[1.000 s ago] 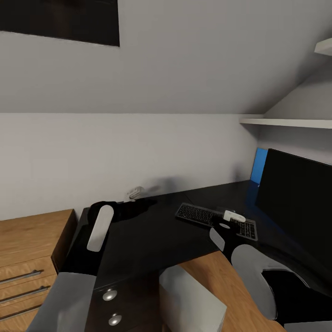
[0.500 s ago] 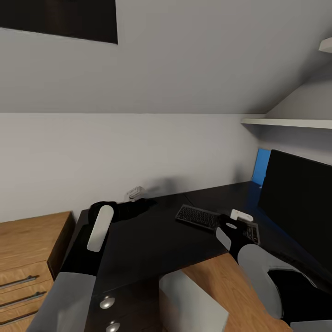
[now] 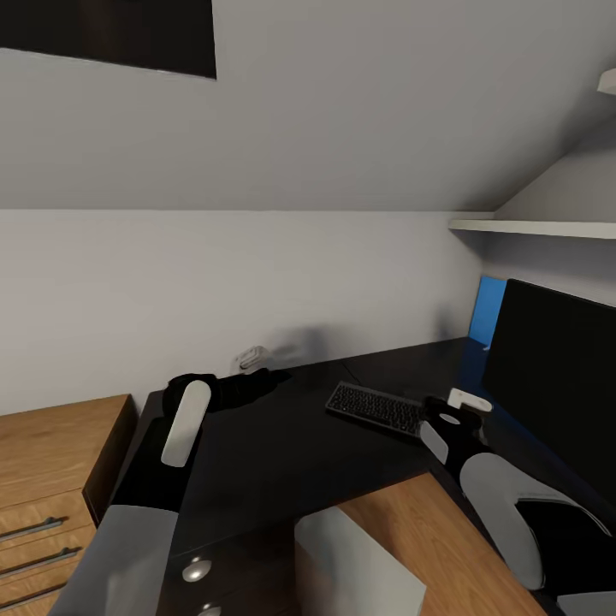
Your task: In the bedroom, organize the workspace by keeping the computer under the desk, ensuring the monitor is on the desk, placing the keyboard on the desk next to the monitor, placing the mouse on the desk next to the keyboard, moving the folder from the swivel chair onto the desk next to the mouse, stacking the notebook on top of the folder with the pen on top of the notebook, and positioning the swivel chair next to the desk.
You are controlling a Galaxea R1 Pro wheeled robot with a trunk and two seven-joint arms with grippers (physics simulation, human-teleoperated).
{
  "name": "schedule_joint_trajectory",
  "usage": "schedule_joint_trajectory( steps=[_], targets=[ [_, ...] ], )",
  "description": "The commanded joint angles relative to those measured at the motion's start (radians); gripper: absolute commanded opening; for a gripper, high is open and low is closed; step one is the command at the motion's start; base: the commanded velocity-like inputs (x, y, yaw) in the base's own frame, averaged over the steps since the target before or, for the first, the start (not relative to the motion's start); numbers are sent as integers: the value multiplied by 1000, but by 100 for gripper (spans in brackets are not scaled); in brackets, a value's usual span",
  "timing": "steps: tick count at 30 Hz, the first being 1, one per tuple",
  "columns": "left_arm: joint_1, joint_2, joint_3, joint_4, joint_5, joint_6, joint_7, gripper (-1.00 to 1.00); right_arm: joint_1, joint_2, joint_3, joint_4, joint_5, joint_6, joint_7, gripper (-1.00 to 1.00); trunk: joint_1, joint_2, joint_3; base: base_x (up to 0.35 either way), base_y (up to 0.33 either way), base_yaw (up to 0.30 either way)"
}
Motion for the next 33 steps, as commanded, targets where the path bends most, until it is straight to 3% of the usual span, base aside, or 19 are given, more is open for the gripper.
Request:
schedule_joint_trajectory(
  steps=[1, 5, 10, 14, 33],
  targets=[
    [-1, 0, 0, -1, 11, 3, 10, 100, -1, -3, -3, 0, -7, -7, 6, 100, 0, -1, -1, 4, 0, 0],
    [-1, 0, 0, -1, 11, 3, 10, 100, -1, -21, -8, 2, -18, -6, 39, 100, 0, -1, -1, 26, 0, 0],
    [-1, 0, 0, -1, 11, 4, 9, 100, -1, -47, -27, 3, -98, -3, 88, 100, 0, -1, -1, 12, 0, 0],
    [-1, 0, 0, -1, 11, 4, 10, 100, -1, -61, -30, 3, -117, -2, 94, 100, 0, -1, -1, 1, 0, 0],
    [-1, 0, 1, -35, 12, 10, 11, 100, -1, -64, -32, 3, -122, -4, 95, 100, 0, -1, -1, 0, 0, 0]
  ],
)
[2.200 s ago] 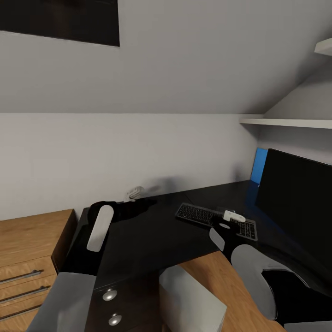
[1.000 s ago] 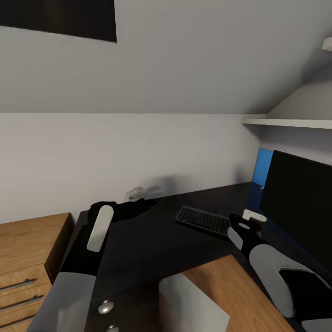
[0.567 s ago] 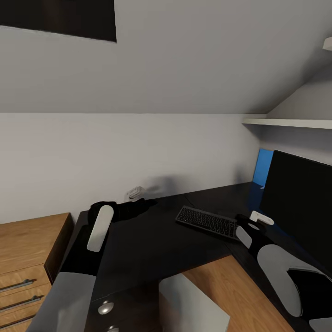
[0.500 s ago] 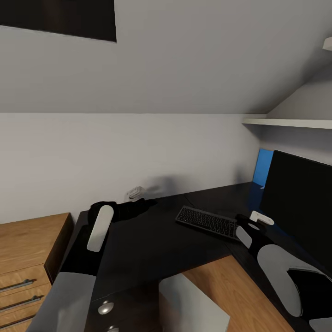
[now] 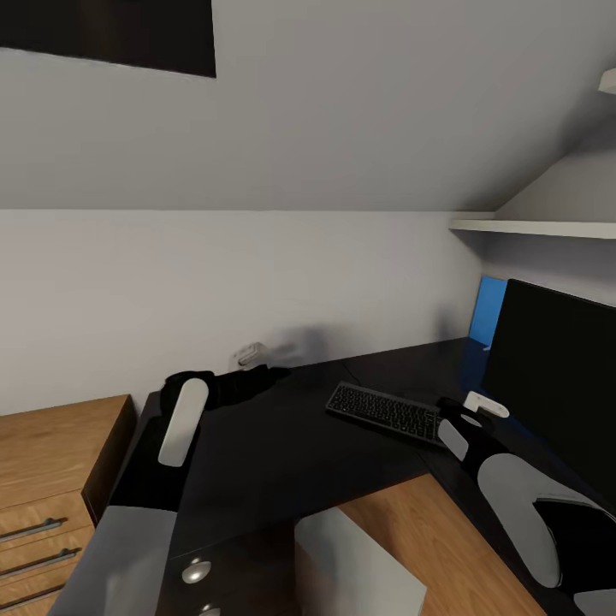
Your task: In the bedroom, organize the workspace by keeping the computer under the desk, ensuring the monitor is on the desk, placing the keyboard on the desk next to the monitor, placing the mouse on the desk next to the keyboard, moving the folder from the swivel chair onto the desk next to the mouse, stacking the notebook on top of the folder with the pen on top of the notebook, and positioning the swivel chair next to the desk.
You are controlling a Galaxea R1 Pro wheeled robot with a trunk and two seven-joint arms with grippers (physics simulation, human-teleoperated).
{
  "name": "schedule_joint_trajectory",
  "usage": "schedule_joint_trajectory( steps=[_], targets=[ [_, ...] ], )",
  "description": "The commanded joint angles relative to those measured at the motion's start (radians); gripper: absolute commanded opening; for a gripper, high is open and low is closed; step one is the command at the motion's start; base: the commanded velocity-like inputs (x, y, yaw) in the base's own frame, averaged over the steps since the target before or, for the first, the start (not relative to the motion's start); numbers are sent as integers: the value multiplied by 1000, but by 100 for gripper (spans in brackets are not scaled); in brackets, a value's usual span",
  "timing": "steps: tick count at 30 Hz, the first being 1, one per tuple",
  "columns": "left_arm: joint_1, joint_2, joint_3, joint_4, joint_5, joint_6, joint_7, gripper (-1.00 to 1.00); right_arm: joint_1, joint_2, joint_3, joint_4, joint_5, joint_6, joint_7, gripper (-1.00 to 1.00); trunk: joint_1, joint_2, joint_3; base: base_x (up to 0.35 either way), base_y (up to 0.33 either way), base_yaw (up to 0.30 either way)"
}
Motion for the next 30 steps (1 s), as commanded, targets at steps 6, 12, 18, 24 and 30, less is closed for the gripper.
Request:
schedule_joint_trajectory(
  steps=[6, 12, 18, 24, 30],
  targets=[
    [-1, 0, 0, -13, 11, 4, 10, 100, -1, 0, -5, 0, -6, -7, 1, 100, 11, -22, -11, 0, 0, 0],
    [-1, 0, 0, -17, 11, 4, 11, 100, -1, 0, -5, 0, -6, -7, 0, 100, 34, -64, -29, 0, 0, 0],
    [-1, 0, 0, -18, 11, 4, 11, 100, -1, 0, -8, 0, -7, -7, 0, 100, 57, -106, -48, 0, 0, 0],
    [-1, 0, 0, -18, 11, 4, 13, 100, -1, 1, -17, -4, -7, -7, 0, 100, 73, -134, -61, 0, 0, 0],
    [-1, 0, 0, -17, 12, 3, 14, 100, -1, 1, -18, -7, -7, -7, -1, 100, 73, -134, -61, 0, 0, 0]
  ],
)
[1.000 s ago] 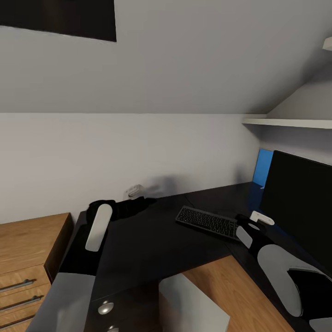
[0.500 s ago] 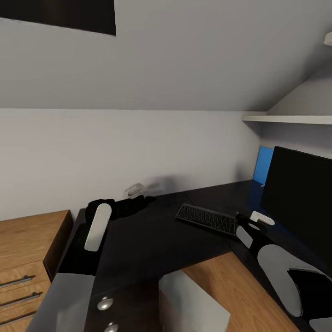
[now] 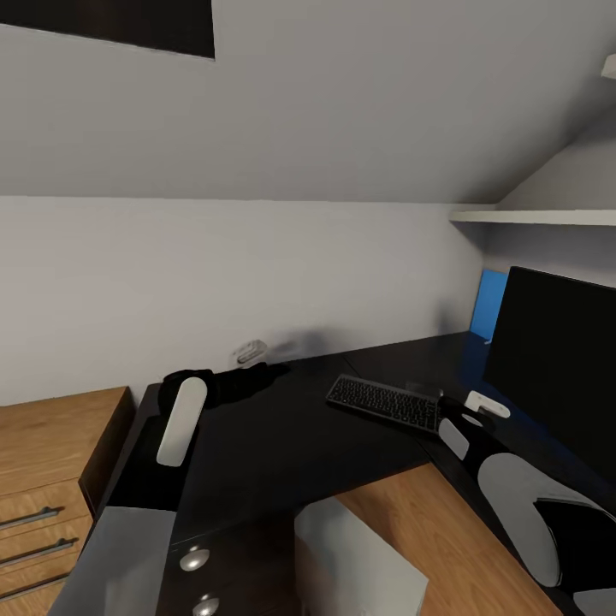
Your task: In the bedroom, organize the workspace by keeping the computer under the desk, ensuring the monitor is on the desk, placing the keyboard on the desk next to the monitor, placing the mouse on the desk next to the keyboard, moving the folder from the swivel chair onto the desk next to the mouse, stacking the notebook on top of the folder with the pen on top of the notebook, and positioning the swivel chair next to the desk.
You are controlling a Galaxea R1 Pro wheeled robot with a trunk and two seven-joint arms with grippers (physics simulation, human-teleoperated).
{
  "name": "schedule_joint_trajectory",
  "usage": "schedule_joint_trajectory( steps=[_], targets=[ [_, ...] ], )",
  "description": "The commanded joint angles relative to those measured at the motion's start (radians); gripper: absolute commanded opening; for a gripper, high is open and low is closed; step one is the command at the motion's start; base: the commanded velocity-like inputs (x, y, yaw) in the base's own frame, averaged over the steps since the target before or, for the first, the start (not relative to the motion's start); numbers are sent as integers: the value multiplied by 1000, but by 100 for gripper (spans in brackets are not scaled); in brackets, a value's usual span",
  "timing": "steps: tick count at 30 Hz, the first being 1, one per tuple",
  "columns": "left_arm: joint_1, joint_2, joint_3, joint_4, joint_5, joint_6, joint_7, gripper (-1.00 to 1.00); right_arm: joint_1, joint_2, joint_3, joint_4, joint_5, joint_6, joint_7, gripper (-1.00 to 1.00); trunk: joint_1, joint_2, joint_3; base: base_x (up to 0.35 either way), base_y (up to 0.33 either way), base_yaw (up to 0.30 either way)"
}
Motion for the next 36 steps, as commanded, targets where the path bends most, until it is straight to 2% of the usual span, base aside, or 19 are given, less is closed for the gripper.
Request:
schedule_joint_trajectory(
  steps=[1, 14, 23, 36],
  targets=[
    [-1, 0, 0, -1, 10, 3, 10, 100, -1, 1, -3, 0, -7, -7, 1, 100, 0, -1, -1, 0, 0, 0],
    [0, -1, -1, 4, 9, 3, 10, 100, -1, 1, -3, 1, -6, -8, 3, 100, 0, -1, -1, 2, 0, 0],
    [1, -3, -16, 7, 9, 3, 7, 100, -1, 0, -3, 1, -7, -8, 3, 100, 0, -1, -1, 183, 0, 0],
    [0, -1, -20, 8, 9, 3, 8, 100, -1, 0, -3, 0, -7, -7, 3, 100, 0, -1, -1, 32, 0, 0]
  ],
)
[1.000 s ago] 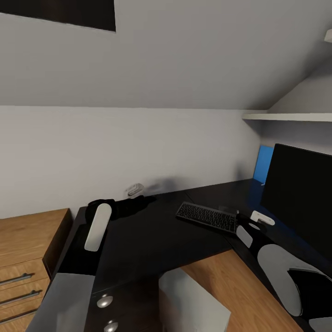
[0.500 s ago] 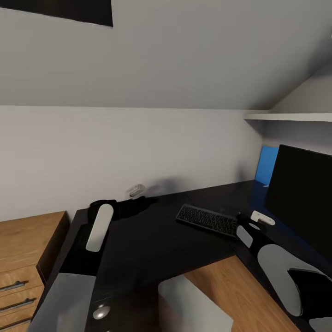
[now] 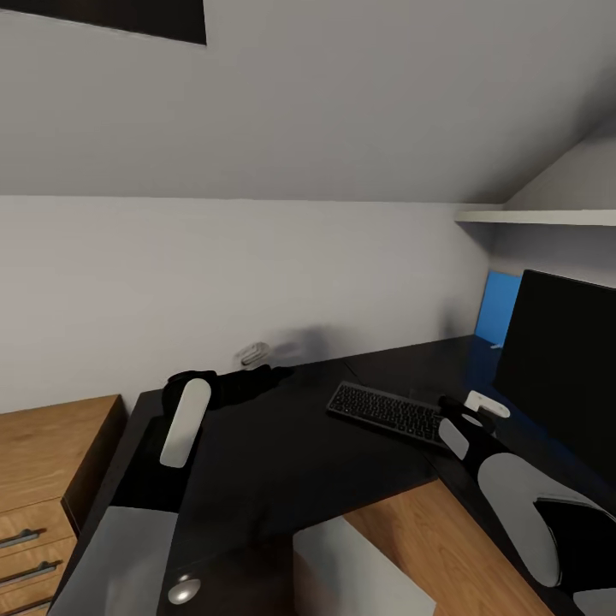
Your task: In the bedroom, organize the workspace by keeping the computer under the desk, ensuring the monitor is on the desk, placing the keyboard on the desk next to the monitor, placing the mouse on the desk next to the keyboard, moving the folder from the swivel chair onto the desk next to the mouse, stacking the notebook on top of the folder with the pen on top of the notebook, and positioning the swivel chair next to the desk.
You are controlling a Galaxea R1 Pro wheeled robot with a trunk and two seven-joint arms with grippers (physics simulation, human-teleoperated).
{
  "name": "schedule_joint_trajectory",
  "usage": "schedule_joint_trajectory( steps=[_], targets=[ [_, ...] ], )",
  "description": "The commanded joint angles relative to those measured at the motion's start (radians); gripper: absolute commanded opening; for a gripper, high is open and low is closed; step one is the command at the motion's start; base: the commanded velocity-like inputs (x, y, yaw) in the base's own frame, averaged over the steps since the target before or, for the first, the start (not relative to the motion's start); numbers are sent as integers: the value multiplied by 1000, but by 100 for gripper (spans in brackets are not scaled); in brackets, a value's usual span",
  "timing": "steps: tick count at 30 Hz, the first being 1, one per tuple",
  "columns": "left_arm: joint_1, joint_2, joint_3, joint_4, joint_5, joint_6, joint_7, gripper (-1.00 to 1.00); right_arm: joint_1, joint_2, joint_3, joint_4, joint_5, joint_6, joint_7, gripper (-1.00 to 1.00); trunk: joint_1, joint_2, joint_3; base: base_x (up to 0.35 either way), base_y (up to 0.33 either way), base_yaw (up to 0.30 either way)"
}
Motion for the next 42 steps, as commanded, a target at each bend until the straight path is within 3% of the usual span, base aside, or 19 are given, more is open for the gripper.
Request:
schedule_joint_trajectory(
  steps=[1, 42],
  targets=[
    [-1, 0, 0, -1, 10, 3, 10, 100, -1, 0, -3, 0, -7, -7, 1, 100, 0, -1, -1, 4, 0, 0],
    [-1, 1, 0, -1, 11, 6, 11, 100, -1, 2, -5, 0, -7, -3, 0, 100, 0, -1, -1, 0, 0, 0]
  ],
)
